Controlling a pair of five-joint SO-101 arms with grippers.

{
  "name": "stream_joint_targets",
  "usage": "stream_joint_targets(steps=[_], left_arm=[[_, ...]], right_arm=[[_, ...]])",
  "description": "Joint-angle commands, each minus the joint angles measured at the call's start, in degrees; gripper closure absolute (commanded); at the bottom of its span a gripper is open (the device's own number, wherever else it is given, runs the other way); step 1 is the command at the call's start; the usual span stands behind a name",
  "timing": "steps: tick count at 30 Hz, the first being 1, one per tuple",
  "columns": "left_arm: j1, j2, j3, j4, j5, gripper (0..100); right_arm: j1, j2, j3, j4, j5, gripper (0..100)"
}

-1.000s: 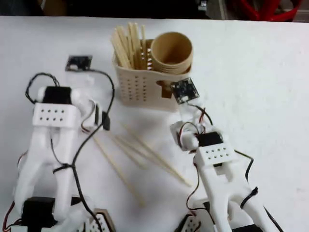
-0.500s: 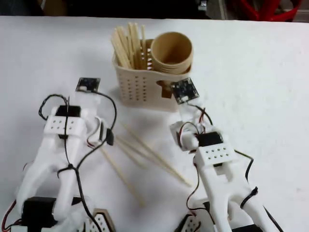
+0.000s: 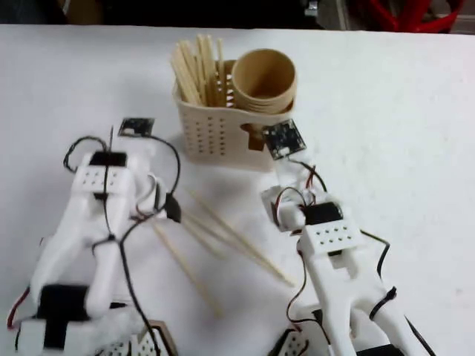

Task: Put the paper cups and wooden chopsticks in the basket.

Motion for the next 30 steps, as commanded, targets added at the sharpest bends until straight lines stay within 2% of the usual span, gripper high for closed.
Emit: stream_joint_targets(steps=[1, 6, 17, 23, 25, 30], left_arm=[[-0.5, 10.9, -10.4, 5.6, 0.8, 70], [-0.5, 20.6, -14.1, 4.7, 1.7, 70], [-0.6, 25.2, -14.7, -1.1, 7.1, 71], [-0.6, 25.6, -14.6, -2.9, 6.6, 92], [-0.3, 25.6, -14.3, -3.5, 3.6, 98], [-0.6, 25.4, -14.2, -3.4, 2.7, 98]], right_arm=[[0.5, -2.0, -0.4, -0.7, 0.2, 97.8], [0.5, -2.0, -0.4, -0.7, 0.2, 97.8], [0.5, -2.0, -0.4, -0.7, 1.4, 97.8], [0.5, -2.0, -0.4, -0.7, 1.7, 97.8], [0.5, -2.0, -0.4, -0.7, 1.7, 97.8], [0.5, -2.0, -0.4, -0.7, 1.7, 97.8]])
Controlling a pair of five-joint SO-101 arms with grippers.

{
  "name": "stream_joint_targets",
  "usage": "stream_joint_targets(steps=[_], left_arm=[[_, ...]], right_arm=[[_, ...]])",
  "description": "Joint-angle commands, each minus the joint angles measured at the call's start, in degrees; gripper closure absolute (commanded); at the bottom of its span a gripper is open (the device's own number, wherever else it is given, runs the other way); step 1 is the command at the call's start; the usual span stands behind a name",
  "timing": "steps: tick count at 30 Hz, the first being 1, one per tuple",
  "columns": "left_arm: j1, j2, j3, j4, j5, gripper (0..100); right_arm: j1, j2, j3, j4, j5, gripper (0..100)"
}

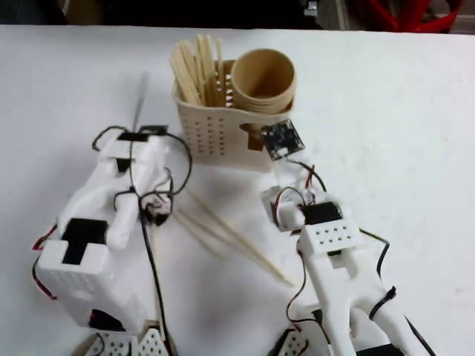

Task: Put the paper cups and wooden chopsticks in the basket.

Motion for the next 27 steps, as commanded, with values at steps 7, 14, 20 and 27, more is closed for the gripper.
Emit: stream_joint_targets(steps=[7, 14, 20, 27], left_arm=[[-1.1, -0.3, -2.1, -1.4, -0.7, 98], [-1.0, -9.5, -4.7, 3.6, -0.7, 98], [-1.0, -21.7, -8.0, 8.0, -0.6, 98], [-0.7, -35.2, -13.3, 9.1, 3.4, 98]], right_arm=[[0.5, -2.0, -0.4, -0.7, 0.6, 97.8], [0.5, -2.0, -0.4, -0.7, 0.7, 97.8], [0.5, -2.0, -0.4, -0.7, 0.7, 97.8], [0.5, -2.0, -0.4, -0.7, 0.7, 97.8]])
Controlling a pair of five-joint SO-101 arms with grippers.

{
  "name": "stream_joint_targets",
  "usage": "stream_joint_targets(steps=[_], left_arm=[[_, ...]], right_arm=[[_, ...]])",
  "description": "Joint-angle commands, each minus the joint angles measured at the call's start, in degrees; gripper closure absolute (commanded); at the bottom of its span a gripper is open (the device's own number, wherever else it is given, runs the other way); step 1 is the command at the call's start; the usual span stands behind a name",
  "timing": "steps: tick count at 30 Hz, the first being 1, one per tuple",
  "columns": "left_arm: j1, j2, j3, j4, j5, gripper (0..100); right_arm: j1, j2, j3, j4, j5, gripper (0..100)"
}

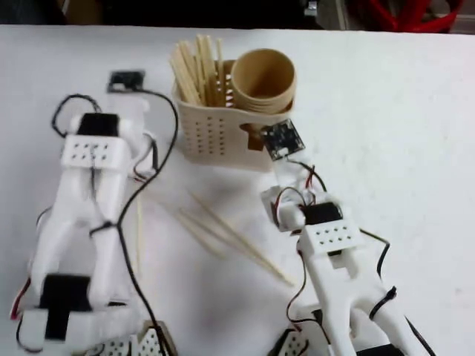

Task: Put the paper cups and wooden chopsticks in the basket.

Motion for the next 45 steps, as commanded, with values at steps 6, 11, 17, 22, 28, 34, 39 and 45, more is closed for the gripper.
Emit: stream_joint_targets(steps=[6, 11, 17, 22, 28, 34, 39, 45], left_arm=[[2.0, -16.4, -14.4, 0.1, 4.0, 98], [7.4, -18.9, -25.6, -2.9, 4.0, 98], [11.9, -19.0, -31.7, -14.2, 3.9, 98], [13.4, -18.9, -29.8, -26.2, 3.5, 98], [13.5, -18.9, -22.2, -40.3, -1.1, 98], [13.5, -18.9, -8.6, -52.3, -4.9, 98], [13.5, -18.9, -1.6, -54.8, -6.2, 98], [13.4, -18.9, -0.8, -52.7, -8.5, 94]], right_arm=[[0.5, -2.1, -0.4, -0.7, 0.7, 97.8], [0.5, -2.2, -0.4, -0.7, 0.7, 97.8], [0.5, -2.2, -0.4, -0.7, 0.7, 97.8], [0.5, -2.3, -0.4, -0.7, 0.7, 97.8], [0.4, -2.4, -0.4, -0.6, 0.7, 97.8], [0.3, -2.4, -0.4, -0.6, 0.7, 97.8], [0.3, -2.4, -0.4, -0.6, 0.7, 97.8], [0.3, -2.4, -0.4, -0.6, 0.7, 97.8]])
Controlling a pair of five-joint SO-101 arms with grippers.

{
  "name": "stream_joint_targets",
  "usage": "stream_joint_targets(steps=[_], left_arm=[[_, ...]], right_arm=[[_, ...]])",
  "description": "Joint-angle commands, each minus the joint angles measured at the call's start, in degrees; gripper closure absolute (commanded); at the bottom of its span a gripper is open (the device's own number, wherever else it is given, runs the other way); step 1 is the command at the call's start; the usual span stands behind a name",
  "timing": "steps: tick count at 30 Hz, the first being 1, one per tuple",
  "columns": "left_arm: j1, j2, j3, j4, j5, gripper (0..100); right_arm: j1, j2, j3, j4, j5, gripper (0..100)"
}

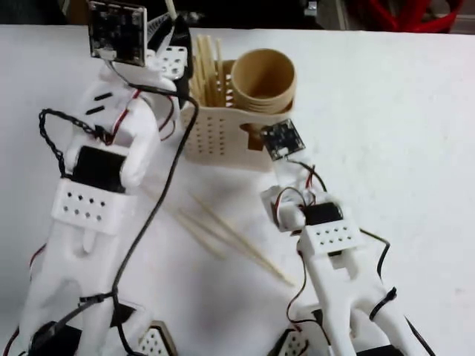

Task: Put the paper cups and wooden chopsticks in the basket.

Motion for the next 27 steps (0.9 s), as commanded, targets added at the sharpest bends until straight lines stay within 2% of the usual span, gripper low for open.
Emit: stream_joint_targets(steps=[1, 4, 15, 22, 27], left_arm=[[0.6, -1.6, -1.1, 1.1, -1.9, 92], [0.6, -1.6, -4.5, 6.2, -1.9, 87], [-0.1, -2.1, -21.5, 36.4, -2.2, 86], [-6.5, -1.6, -20.9, 50.9, -2.2, 86], [-10.2, -1.7, -13.8, 55.1, -2.5, 86]], right_arm=[[0.4, -2.1, -0.4, -0.6, 0.7, 97.8], [0.4, -2.1, -0.4, -0.6, 0.7, 97.8], [0.4, -1.9, -0.4, -0.6, 0.7, 97.8], [0.4, -1.7, -0.4, -0.6, 0.7, 97.8], [0.3, -1.6, -0.4, -0.6, 0.7, 97.8]])
